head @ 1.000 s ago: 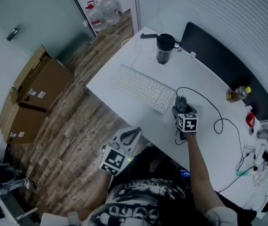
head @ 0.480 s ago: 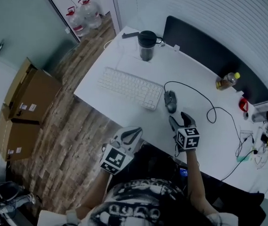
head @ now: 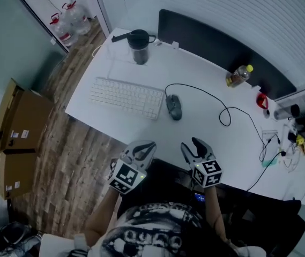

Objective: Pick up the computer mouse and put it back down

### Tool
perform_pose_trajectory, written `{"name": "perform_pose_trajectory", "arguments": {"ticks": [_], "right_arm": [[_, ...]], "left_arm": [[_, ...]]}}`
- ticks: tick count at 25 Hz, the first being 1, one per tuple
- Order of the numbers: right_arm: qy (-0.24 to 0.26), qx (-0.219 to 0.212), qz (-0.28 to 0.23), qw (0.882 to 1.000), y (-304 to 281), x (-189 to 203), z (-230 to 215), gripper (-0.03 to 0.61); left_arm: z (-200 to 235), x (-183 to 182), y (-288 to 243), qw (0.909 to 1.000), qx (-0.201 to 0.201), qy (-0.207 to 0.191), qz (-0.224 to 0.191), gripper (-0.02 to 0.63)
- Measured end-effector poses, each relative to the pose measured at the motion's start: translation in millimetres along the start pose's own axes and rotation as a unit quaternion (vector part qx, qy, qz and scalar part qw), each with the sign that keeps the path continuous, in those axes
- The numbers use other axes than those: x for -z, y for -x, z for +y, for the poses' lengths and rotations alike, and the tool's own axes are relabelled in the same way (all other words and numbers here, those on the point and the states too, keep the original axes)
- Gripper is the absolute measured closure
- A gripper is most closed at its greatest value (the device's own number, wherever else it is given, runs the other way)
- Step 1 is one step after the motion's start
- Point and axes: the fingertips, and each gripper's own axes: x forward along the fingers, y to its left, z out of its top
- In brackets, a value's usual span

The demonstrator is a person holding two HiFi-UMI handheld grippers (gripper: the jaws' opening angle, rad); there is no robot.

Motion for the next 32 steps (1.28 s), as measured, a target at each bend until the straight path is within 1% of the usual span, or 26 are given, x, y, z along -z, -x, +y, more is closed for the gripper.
{"name": "perform_pose_trajectory", "arguments": {"ticks": [4,7,13,16,26,32], "right_arm": [[0.006,-0.005,-0.006,1.000,20,5,8,0.385],[0.015,-0.011,-0.014,1.000,37,8,14,0.390],[0.031,-0.030,-0.033,0.999,79,17,29,0.397],[0.045,-0.039,-0.044,0.997,101,22,41,0.405],[0.079,-0.070,-0.081,0.991,170,54,84,0.485],[0.095,-0.077,-0.100,0.987,211,74,107,0.555]], "left_arm": [[-14,-6,-4,0.9999,-0.001,0.003,-0.010,0.609],[-31,-9,-3,0.9999,-0.003,-0.004,-0.011,0.609],[-75,-11,12,0.9998,-0.018,-0.008,-0.010,0.609],[-102,-13,24,0.9995,-0.026,-0.006,-0.017,0.609],[-189,1,69,0.9984,-0.050,-0.011,-0.023,0.609],[-242,12,92,0.9983,-0.050,-0.012,-0.028,0.609]]}}
